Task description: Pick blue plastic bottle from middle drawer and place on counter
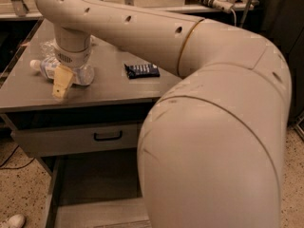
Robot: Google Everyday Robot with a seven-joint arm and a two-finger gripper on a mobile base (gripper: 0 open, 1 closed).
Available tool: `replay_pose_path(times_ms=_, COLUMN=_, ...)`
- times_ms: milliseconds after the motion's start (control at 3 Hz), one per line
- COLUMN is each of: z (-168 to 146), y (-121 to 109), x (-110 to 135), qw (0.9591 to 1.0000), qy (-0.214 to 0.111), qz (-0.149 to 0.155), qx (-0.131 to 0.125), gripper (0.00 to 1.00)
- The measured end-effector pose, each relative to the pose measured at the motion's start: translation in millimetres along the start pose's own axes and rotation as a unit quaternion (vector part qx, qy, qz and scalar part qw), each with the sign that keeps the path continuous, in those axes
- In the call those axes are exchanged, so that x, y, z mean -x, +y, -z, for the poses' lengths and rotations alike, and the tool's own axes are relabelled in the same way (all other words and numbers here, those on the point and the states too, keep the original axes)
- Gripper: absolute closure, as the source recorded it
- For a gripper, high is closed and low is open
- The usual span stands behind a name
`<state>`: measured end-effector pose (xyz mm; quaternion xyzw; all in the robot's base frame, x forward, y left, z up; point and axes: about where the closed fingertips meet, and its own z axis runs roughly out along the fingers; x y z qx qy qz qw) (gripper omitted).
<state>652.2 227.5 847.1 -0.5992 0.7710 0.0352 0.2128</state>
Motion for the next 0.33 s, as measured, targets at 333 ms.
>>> replay_pose_path(times_ms=333, z=0.0, y=0.0, x=0.0, qw=1.0, qy=0.0, qz=0.0, qx=0.0, gripper=0.0)
